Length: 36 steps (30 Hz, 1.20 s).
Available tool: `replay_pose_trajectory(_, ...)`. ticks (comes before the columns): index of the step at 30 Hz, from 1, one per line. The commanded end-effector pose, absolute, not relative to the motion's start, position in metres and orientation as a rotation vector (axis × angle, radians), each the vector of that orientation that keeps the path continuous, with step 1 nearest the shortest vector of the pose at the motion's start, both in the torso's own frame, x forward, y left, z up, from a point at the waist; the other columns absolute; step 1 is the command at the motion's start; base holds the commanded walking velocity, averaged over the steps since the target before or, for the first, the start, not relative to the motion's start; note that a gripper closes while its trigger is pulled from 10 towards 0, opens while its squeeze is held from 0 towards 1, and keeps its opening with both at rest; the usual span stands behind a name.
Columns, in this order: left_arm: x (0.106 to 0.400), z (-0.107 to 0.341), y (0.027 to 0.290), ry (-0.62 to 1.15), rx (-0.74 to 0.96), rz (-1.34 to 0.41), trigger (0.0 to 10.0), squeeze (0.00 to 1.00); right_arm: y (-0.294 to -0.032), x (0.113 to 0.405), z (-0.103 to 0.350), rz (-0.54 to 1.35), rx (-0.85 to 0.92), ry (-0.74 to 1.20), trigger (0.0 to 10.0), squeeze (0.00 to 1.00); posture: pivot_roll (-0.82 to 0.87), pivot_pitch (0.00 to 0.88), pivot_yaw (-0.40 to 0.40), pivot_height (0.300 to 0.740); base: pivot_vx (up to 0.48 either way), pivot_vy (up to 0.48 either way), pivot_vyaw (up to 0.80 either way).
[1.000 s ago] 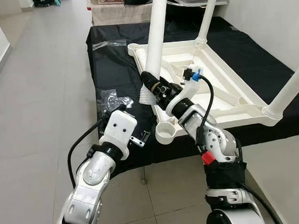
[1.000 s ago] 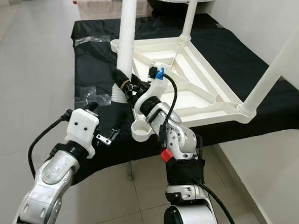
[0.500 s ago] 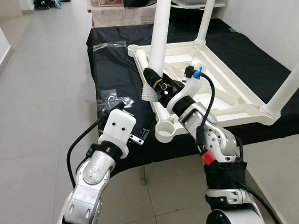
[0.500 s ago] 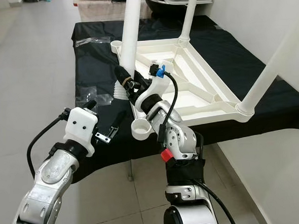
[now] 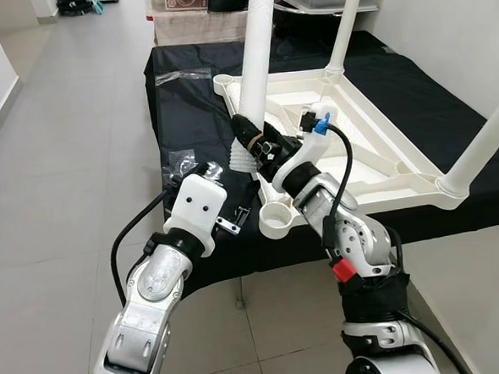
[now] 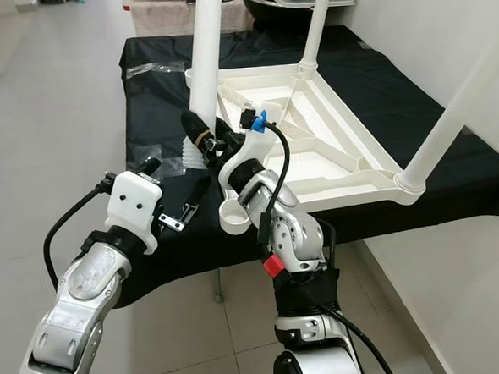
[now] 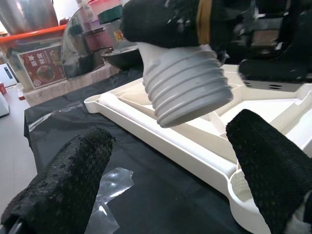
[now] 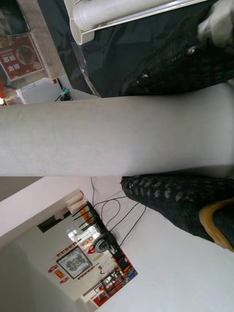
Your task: Building children table
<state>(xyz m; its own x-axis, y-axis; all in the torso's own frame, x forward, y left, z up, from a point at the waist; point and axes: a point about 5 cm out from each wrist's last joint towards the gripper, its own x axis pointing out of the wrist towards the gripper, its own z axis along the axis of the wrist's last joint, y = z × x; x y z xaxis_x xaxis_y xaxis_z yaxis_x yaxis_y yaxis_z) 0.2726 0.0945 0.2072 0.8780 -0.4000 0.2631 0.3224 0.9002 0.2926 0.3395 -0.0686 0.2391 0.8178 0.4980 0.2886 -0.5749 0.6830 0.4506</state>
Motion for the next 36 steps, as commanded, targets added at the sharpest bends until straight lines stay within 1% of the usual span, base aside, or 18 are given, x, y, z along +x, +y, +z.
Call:
replay_pose_trajectory(1, 0.274, 0.207, 0.094, -0.333, 0.252, -0.386, 10.0, 0.00, -0.054, 0.330, 0.239, 0.638, 0.639, -0.163, 0.0, 0.00, 0.09, 0.070, -0.061, 0.740, 0.000, 0.000, 0.00)
replay_pose_trajectory(8, 0.279, 0.210, 0.099, -0.343, 0.263, -0.369, 10.0, 0.00, -0.051, 0.326, 0.240, 0.667, 0.649, -0.162, 0.0, 0.00, 0.09, 0.067, -0.064, 0.740, 0.000, 0.000, 0.00)
replay_pose_trajectory(12, 0.287, 0.216, 0.109, -0.362, 0.287, -0.323, 10.0, 0.00, -0.049, 0.322, 0.240, 0.685, 0.655, -0.163, 0.0, 0.00, 0.08, 0.065, -0.063, 0.740, 0.000, 0.000, 0.00)
replay_pose_trajectory(14, 0.287, 0.216, 0.109, -0.362, 0.287, -0.323, 10.0, 0.00, -0.049, 0.322, 0.240, 0.685, 0.655, -0.163, 0.0, 0.00, 0.08, 0.065, -0.063, 0.740, 0.000, 0.000, 0.00)
replay_pose_trajectory(15, 0.291, 0.218, 0.118, -0.368, 0.313, -0.292, 10.0, 0.00, -0.048, 0.320, 0.239, 0.697, 0.656, -0.161, 0.0, 0.00, 0.08, 0.066, -0.061, 0.740, 0.000, 0.000, 0.00)
replay_pose_trajectory(26, 0.300, 0.223, 0.147, -0.376, 0.380, -0.207, 10.0, 0.00, -0.049, 0.319, 0.238, 0.699, 0.647, -0.155, 0.0, 0.00, 0.08, 0.073, -0.061, 0.740, 0.000, 0.000, 0.00)
replay_pose_trajectory(32, 0.301, 0.224, 0.158, -0.372, 0.413, -0.188, 10.0, 0.00, -0.050, 0.319, 0.237, 0.696, 0.644, -0.152, 0.0, 0.00, 0.08, 0.076, -0.063, 0.740, 0.000, 0.000, 0.00)
replay_pose_trajectory(36, 0.301, 0.224, 0.160, -0.370, 0.422, -0.185, 10.0, 0.00, -0.051, 0.319, 0.237, 0.695, 0.643, -0.151, 0.0, 0.00, 0.08, 0.076, -0.063, 0.740, 0.000, 0.000, 0.00)
